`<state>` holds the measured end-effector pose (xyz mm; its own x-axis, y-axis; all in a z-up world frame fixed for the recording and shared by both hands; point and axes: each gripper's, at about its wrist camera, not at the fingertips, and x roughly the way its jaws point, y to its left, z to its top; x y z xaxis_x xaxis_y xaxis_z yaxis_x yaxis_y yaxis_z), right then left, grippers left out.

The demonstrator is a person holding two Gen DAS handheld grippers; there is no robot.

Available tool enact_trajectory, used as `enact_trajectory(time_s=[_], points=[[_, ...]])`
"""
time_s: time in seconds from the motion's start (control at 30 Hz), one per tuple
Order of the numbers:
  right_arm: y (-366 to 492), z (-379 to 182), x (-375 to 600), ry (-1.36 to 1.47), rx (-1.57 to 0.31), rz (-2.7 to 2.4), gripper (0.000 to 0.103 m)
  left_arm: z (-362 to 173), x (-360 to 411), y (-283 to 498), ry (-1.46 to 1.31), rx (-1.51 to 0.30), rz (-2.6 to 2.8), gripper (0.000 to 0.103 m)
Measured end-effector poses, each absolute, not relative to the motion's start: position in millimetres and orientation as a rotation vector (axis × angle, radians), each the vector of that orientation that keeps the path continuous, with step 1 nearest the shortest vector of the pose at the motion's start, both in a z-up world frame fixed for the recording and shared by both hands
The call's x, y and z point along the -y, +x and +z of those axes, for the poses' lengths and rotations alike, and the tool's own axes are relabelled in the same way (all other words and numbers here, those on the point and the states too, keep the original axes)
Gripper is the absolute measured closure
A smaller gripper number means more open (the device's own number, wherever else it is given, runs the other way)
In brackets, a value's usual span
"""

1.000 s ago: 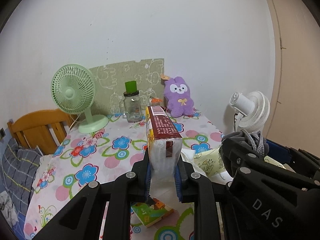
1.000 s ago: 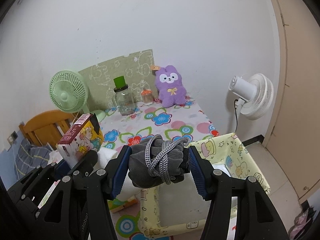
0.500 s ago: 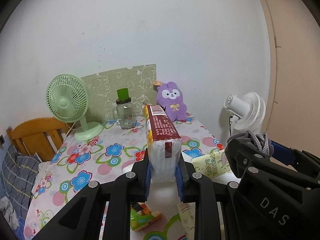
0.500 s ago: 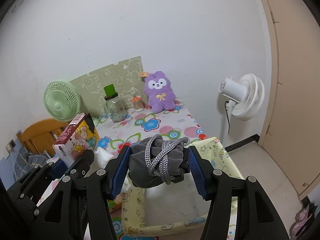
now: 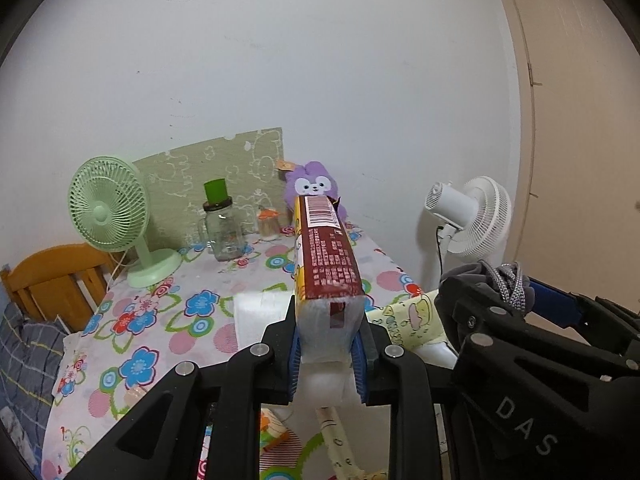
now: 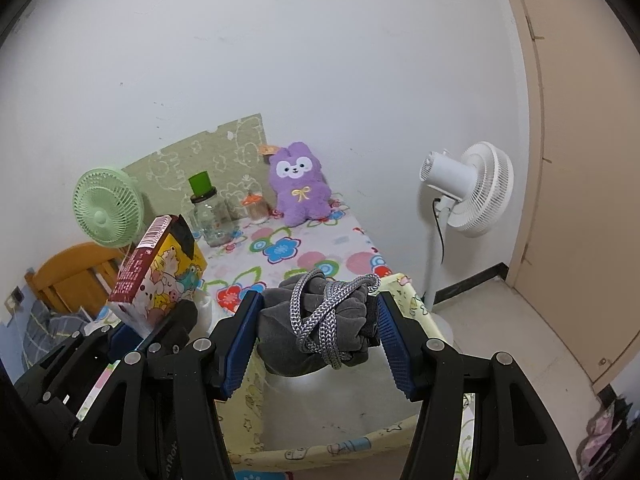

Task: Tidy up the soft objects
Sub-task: 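Carry the grey bag and snack box with both tools over the yellow-green gift box, then lower the cartoon snack box into the gift box and open the left tool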

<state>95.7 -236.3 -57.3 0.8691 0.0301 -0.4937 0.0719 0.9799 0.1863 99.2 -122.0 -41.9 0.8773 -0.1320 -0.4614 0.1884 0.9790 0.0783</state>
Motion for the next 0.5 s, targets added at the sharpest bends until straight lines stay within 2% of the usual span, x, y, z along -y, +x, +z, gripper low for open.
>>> enact_trajectory(time_s=[0.5], points=[[102, -73, 254, 0.189, -0.567, -0.085, 0.042, -60, 142, 108, 0.096, -0.538, -0.243, 0.082]])
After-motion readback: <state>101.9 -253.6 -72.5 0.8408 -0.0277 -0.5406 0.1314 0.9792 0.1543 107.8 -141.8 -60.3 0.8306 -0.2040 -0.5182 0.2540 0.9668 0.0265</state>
